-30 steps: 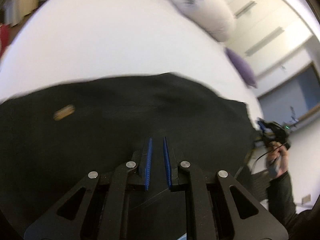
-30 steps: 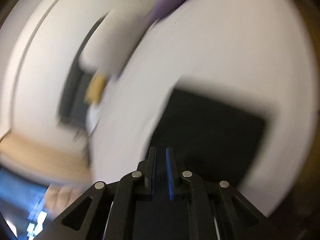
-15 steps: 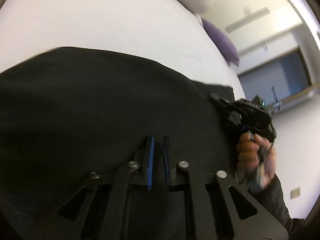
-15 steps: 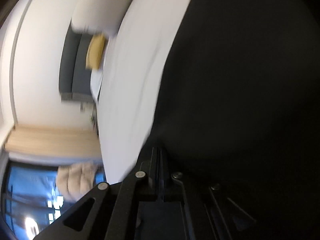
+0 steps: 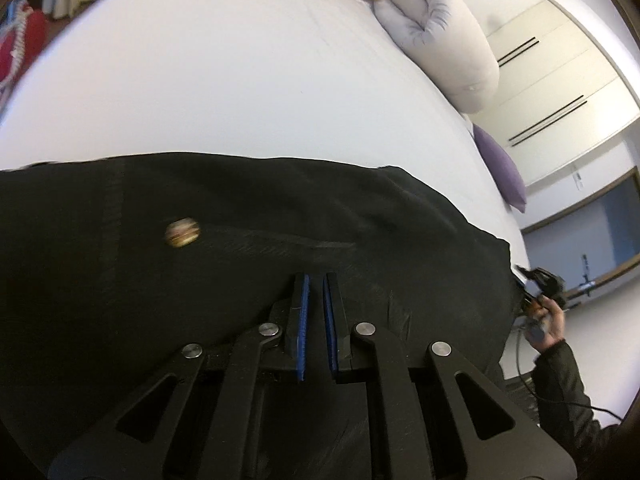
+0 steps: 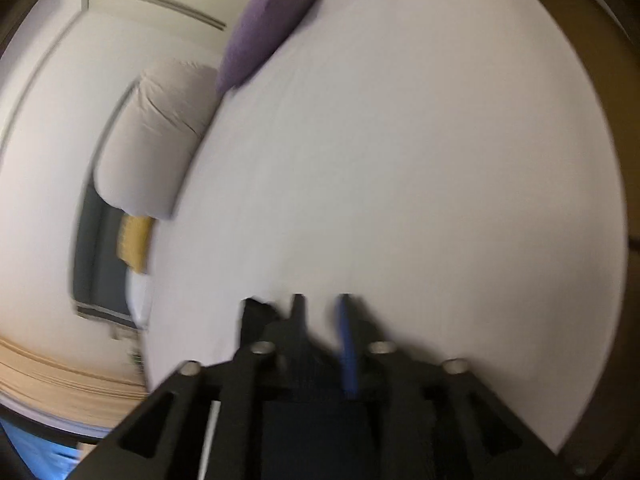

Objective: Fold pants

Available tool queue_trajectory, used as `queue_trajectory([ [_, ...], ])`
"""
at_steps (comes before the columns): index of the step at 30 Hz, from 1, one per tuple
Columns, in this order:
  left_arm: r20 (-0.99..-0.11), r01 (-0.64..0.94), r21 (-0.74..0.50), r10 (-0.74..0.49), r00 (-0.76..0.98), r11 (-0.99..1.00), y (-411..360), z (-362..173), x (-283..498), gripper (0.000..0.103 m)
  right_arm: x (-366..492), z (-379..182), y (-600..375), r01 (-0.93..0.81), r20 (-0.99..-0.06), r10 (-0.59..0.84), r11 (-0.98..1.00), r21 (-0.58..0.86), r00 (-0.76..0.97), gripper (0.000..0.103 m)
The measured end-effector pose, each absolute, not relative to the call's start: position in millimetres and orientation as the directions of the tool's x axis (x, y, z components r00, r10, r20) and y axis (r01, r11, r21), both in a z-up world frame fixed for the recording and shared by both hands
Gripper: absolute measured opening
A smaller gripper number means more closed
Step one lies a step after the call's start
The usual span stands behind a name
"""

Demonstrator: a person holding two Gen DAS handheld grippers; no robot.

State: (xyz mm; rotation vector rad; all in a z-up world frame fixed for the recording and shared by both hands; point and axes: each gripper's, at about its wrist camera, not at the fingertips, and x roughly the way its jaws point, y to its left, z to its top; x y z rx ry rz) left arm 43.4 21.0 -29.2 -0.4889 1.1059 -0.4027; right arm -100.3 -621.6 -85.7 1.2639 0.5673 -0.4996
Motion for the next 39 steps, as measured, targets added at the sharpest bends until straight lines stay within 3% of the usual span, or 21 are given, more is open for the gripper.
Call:
queue_trajectory([
  [3, -0.747, 0.095, -0.541, -0.529, 0.402, 0.836, 11, -15, 32, 0.009, -147, -68, -609, 0.587, -0.608, -0.019, 0.283, 0.758, 0.794, 0.06],
  [4, -0.744, 0.115, -0.54, -0.537, 0.397, 0.834, -13, -9, 34, 0.009, -161, -67, -611, 0.58, -0.601, -0.024, 0.291, 0.761, 0.799, 0.062],
  [13, -0.749, 0.373, -0.486, -0.596, 0.289, 0.791, -162, 18, 30, 0.009, -215, -98, -606, 0.566, -0.587, 0.071, 0.198, 0.801, 0.806, 0.059],
  [16, -0.774, 0.361, -0.483, -0.582, 0.25, 0.798, -186, 4, 40, 0.009, -210, -103, -611, 0.572, -0.591, 0.08, 0.181, 0.8, 0.803, 0.059],
  [26, -0.755, 0.285, -0.566, -0.625, 0.196, 0.773, -128, -36, 21, 0.009, -198, -111, -632, 0.52, -0.531, 0.068, 0.129, 0.844, 0.845, 0.059],
  [33, -0.753, 0.287, -0.568, -0.628, 0.197, 0.772, -127, -47, 16, 0.009, -177, -106, -632, 0.489, -0.508, 0.099, 0.165, 0.856, 0.856, 0.047],
  [37, -0.754, 0.29, -0.566, -0.627, 0.198, 0.772, -126, -43, 16, 0.009, -180, -127, -642, 0.453, -0.457, 0.104, 0.059, 0.889, 0.883, 0.023],
  [39, -0.753, 0.288, -0.567, -0.627, 0.198, 0.772, -126, -44, 16, 0.009, -180, -130, -647, 0.449, -0.452, 0.106, 0.045, 0.892, 0.886, 0.018],
])
